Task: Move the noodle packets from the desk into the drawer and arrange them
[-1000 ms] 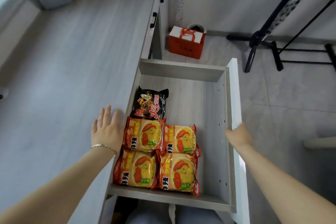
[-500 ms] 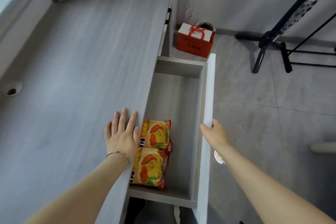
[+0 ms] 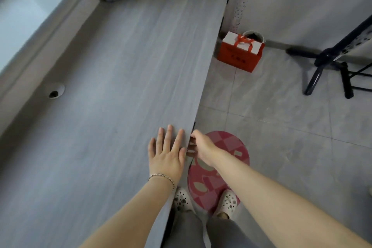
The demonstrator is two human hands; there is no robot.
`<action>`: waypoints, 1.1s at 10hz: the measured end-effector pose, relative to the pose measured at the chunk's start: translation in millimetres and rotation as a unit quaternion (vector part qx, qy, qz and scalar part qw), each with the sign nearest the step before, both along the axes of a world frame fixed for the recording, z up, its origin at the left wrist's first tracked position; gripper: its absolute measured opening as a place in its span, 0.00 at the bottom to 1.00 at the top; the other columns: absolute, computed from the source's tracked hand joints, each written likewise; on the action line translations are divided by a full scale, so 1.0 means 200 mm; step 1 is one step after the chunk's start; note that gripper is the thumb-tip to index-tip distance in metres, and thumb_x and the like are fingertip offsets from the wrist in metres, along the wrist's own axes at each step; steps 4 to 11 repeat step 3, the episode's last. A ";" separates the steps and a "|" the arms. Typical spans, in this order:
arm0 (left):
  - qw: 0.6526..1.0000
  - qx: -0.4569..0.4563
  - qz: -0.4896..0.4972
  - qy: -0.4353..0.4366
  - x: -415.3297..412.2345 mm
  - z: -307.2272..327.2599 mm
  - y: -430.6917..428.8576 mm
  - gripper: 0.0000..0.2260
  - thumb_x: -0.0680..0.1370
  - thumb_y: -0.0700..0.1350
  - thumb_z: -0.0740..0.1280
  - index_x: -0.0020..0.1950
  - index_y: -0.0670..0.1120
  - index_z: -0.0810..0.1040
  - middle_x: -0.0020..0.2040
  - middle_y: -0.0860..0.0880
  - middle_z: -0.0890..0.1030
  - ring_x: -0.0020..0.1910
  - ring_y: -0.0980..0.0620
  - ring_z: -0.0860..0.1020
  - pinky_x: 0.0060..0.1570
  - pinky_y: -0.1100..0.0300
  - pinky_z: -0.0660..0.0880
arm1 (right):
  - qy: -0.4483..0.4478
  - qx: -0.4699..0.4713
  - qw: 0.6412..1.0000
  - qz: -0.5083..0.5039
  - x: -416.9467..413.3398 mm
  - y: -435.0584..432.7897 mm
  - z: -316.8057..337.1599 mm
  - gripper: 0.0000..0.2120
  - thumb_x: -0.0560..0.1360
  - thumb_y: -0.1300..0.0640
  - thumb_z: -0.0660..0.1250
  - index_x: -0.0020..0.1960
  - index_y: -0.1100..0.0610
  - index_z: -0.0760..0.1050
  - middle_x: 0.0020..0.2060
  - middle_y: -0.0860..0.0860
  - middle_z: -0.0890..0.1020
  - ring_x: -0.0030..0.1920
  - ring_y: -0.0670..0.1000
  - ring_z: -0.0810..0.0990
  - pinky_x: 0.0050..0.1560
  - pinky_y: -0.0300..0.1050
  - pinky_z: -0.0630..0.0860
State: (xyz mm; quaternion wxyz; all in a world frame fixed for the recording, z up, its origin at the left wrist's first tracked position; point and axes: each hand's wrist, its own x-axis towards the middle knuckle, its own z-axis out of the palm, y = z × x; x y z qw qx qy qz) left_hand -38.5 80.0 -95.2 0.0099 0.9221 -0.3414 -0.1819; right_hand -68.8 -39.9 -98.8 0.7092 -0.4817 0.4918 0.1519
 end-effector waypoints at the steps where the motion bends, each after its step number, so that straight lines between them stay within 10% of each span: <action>1: 0.999 0.034 -0.009 0.013 0.01 0.05 -0.01 0.28 0.75 0.57 0.33 0.76 0.58 0.42 0.79 0.51 0.43 0.77 0.47 0.41 0.74 0.49 0.40 | 0.016 -0.039 0.996 0.075 -0.02 -0.03 0.06 0.13 0.76 0.56 0.52 0.40 0.52 0.74 0.45 0.53 0.79 0.56 0.57 0.76 0.61 0.51 0.71; 3: 0.995 0.090 -0.043 0.029 0.11 0.23 -0.16 0.15 0.79 0.48 0.56 0.66 0.49 0.67 0.68 0.45 0.67 0.66 0.42 0.67 0.65 0.51 0.62 | 0.056 -0.194 0.933 0.298 -0.06 -0.15 0.27 0.18 0.77 0.62 0.54 0.61 0.68 0.75 0.62 0.63 0.77 0.62 0.61 0.76 0.53 0.46 0.73; 11: 0.995 0.090 -0.043 0.029 0.11 0.23 -0.16 0.15 0.79 0.48 0.56 0.66 0.49 0.67 0.68 0.45 0.67 0.66 0.42 0.67 0.65 0.51 0.62 | 0.056 -0.194 0.933 0.298 -0.06 -0.15 0.27 0.18 0.77 0.62 0.54 0.61 0.68 0.75 0.62 0.63 0.77 0.62 0.61 0.76 0.53 0.46 0.73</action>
